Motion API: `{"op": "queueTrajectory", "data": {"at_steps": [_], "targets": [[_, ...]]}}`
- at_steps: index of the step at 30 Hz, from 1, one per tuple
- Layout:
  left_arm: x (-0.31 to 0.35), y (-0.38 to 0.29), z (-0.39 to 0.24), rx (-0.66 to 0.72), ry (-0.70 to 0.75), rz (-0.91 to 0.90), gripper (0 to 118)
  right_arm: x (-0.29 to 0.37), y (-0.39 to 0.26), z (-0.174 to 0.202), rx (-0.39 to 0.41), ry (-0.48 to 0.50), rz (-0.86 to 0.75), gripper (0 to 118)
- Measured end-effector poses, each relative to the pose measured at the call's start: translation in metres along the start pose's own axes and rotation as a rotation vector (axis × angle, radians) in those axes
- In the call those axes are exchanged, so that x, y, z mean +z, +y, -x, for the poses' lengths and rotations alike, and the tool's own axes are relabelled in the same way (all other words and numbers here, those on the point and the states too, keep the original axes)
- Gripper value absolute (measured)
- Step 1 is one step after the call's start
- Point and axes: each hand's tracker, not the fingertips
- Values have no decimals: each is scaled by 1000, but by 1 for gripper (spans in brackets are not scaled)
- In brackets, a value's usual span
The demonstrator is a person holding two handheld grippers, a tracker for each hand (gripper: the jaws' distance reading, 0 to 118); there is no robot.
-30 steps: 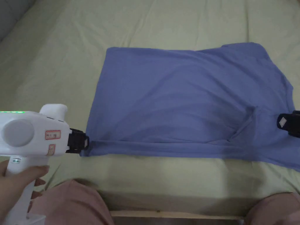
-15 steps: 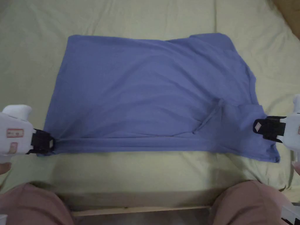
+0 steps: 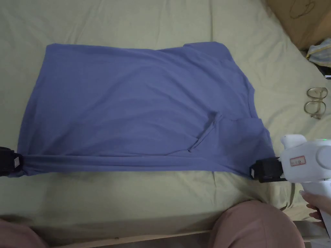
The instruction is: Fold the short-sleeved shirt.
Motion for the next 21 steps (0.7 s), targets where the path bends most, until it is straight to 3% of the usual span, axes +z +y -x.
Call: {"op": "queueTrajectory", "data": {"at_steps": [2, 4, 5, 6, 16, 21], "targets": [[1, 0, 0, 11, -5, 11, 4, 10, 0, 3, 10, 20, -24, 39], [2, 0, 1, 9, -6, 14, 4, 17, 0, 7, 67, -15, -28, 34], [2, 0, 0, 6, -7, 14, 4, 19, 0, 7, 94, -20, -36, 20], [2, 0, 0, 3, -6, 15, 4, 20, 2, 5, 79, 49, -47, 8], [21, 16, 8, 45, -55, 6, 4, 65, 21, -18, -115, 184, -139, 8], [25, 52, 12, 50, -73, 21, 4, 85, 66, -23, -130, 207, -137, 8]]}}
